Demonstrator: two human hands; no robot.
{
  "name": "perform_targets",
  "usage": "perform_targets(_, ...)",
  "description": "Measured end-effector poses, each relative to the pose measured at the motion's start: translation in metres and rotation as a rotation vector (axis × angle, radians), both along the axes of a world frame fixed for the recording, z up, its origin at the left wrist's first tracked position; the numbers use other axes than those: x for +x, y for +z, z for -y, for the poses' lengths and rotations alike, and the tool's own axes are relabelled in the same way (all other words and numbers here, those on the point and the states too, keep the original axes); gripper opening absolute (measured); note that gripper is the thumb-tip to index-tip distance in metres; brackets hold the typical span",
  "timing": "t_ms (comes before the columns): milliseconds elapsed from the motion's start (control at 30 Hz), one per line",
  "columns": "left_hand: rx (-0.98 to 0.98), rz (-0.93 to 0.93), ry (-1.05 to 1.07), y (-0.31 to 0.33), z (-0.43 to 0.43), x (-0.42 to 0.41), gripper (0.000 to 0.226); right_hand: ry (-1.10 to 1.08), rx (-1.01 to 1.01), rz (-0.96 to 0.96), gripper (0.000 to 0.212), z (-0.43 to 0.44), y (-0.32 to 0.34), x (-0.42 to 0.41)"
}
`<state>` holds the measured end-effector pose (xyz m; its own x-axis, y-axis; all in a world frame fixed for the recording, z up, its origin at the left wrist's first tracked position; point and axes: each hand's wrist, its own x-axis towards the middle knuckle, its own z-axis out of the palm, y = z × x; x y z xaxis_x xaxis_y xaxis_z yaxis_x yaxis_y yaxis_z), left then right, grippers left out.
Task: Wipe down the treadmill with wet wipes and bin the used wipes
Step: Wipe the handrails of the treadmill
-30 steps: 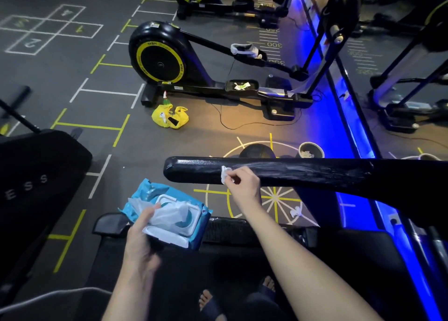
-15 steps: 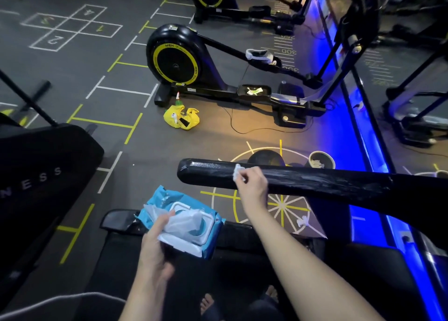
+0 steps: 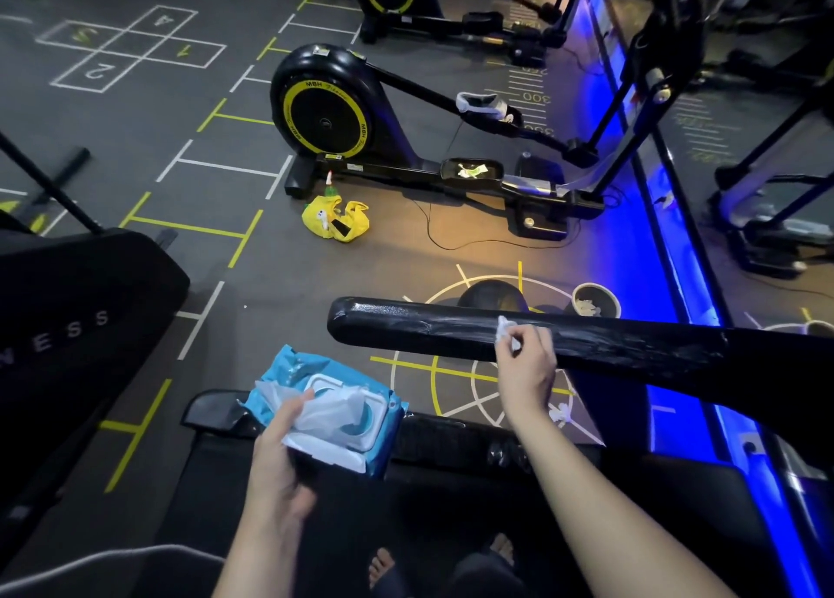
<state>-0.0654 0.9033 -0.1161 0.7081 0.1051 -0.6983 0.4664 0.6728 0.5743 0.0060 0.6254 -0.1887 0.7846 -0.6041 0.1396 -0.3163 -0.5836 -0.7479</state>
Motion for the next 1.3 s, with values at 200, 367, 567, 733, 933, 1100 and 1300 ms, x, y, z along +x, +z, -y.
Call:
perform_targets(200,0.059,0.010,0.013,-0.009,-0.008,-0.004,0.016,0.283,-0.014,-0.033,0.007,-0.080,-0.011,0.020)
perform_targets(367,0.099,0.018,0.073,-0.013,-0.019,-0.008,0.027,0.448,-0.031,-0.095,0.013,-0.125,-0.014,0.029)
perform_targets(567,0.075,0.054,0.158,-0.019,-0.039,-0.010,0.046,0.324,0.002,0.061,0.006,-0.105,0.000,0.025)
perform_targets(733,0.041,0.008,0.172,-0.025,-0.046,-0.013,0.032,0.372,-0.028,-0.047,0.013,-0.109,-0.003,0.038)
perform_targets(933,0.082,-0.032,0.176,-0.024,-0.050,-0.014,0.045,0.601,-0.135,-0.081,0.008,-0.166,-0.014,0.040)
perform_targets(1100,0.066,-0.047,0.198,-0.031,-0.060,-0.014,0.052,0.551,-0.204,0.073,0.004,-0.168,0.005,0.062)
perform_targets(1300,0.060,-0.029,0.225,-0.025,-0.059,-0.012,0.059,0.873,-0.523,-0.140,0.009,-0.177,0.004,0.088)
